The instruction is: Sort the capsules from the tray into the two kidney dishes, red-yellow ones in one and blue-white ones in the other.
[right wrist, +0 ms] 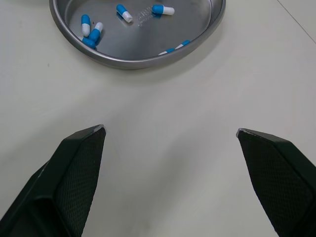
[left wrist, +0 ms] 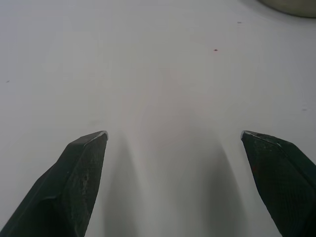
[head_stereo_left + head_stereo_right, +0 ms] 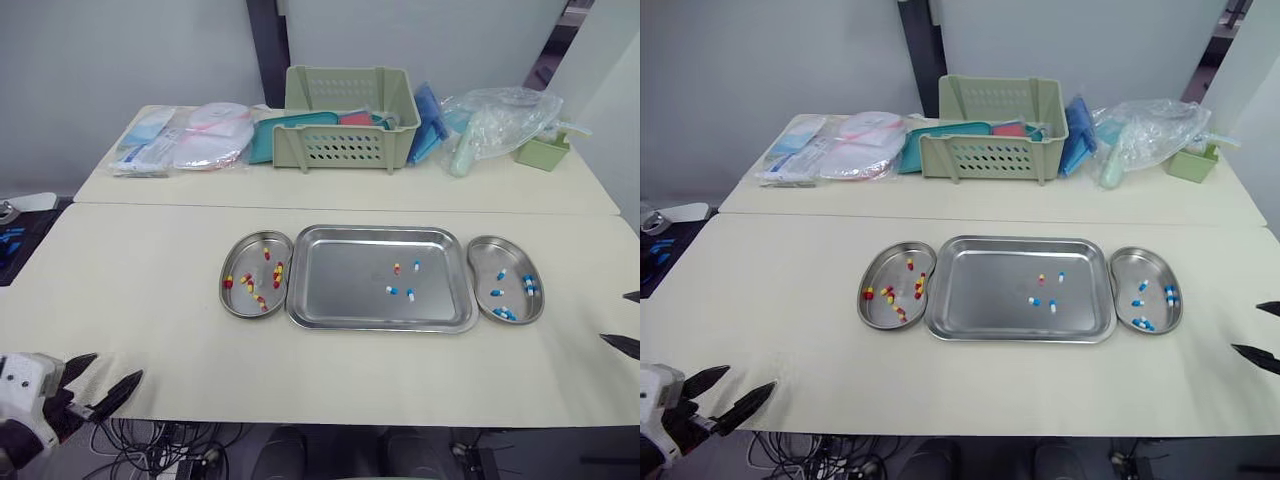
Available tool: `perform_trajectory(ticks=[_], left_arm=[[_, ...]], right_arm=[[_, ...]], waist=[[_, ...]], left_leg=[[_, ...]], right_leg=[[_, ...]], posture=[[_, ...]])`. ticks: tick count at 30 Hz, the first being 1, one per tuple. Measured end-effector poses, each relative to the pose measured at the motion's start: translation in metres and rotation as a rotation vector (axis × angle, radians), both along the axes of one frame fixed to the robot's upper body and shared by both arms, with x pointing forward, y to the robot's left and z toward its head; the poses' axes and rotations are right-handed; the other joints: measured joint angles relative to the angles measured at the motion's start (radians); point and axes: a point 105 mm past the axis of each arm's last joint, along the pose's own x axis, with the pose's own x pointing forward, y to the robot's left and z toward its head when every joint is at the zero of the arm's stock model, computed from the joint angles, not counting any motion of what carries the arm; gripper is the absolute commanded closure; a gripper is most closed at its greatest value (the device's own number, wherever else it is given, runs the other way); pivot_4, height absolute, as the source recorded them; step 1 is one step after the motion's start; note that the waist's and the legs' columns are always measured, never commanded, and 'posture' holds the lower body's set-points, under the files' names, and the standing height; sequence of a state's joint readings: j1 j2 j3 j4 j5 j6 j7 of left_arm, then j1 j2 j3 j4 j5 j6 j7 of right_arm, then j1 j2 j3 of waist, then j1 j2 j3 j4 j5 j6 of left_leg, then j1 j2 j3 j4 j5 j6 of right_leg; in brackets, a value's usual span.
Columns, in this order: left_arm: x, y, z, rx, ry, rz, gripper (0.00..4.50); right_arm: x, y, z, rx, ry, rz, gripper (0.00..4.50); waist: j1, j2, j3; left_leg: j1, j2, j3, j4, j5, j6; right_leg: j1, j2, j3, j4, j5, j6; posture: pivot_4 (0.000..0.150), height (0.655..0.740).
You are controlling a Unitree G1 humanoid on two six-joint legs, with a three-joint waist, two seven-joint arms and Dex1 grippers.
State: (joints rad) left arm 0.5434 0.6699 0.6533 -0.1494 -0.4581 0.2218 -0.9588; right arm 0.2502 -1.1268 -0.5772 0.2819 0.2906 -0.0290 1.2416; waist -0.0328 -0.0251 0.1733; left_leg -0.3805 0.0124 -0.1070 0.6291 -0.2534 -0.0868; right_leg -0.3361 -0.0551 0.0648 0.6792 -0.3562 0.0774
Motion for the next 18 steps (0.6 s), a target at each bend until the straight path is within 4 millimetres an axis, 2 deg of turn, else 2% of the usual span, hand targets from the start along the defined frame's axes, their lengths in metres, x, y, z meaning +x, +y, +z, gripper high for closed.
perform_trajectory(ticks=[7, 13, 15, 18], left_arm=[[0.003, -0.074, 0.012, -0.129, -0.048, -0.372, 0.02], [0.007, -0.135, 0.036, -0.240, -0.180, -0.621, 0.02], [0.012, -0.150, 0.043, -0.264, -0.225, -0.675, 0.02], [0.015, -0.163, 0.042, -0.295, -0.246, -0.714, 0.02]], right_arm=[[-0.023, 0.004, -0.012, 0.028, 0.012, -0.044, 0.00], [-0.042, 0.007, -0.020, 0.045, 0.022, -0.087, 0.00], [-0.046, 0.009, -0.022, 0.048, 0.027, -0.091, 0.00], [-0.048, 0.011, -0.022, 0.051, 0.014, -0.103, 0.00]], waist=[[0.001, 0.000, 0.000], [0.001, 0.002, -0.001], [0.000, 0.003, -0.002], [-0.001, 0.005, -0.003]], left_leg=[[0.000, 0.000, 0.000, 0.000, 0.000, 0.000], [0.000, 0.000, 0.000, 0.000, 0.000, 0.000], [0.000, 0.000, 0.000, 0.000, 0.000, 0.000], [0.000, 0.000, 0.000, 0.000, 0.000, 0.000]], right_leg=[[0.000, 0.000, 0.000, 0.000, 0.000, 0.000], [0.001, 0.000, 0.000, 0.000, 0.000, 0.000], [0.001, 0.000, 0.000, 0.000, 0.000, 0.000], [0.001, 0.000, 0.000, -0.001, 0.000, 0.000]], posture=[[0.150, 0.7390], [0.150, 0.7390], [0.150, 0.7390], [0.150, 0.7390]])
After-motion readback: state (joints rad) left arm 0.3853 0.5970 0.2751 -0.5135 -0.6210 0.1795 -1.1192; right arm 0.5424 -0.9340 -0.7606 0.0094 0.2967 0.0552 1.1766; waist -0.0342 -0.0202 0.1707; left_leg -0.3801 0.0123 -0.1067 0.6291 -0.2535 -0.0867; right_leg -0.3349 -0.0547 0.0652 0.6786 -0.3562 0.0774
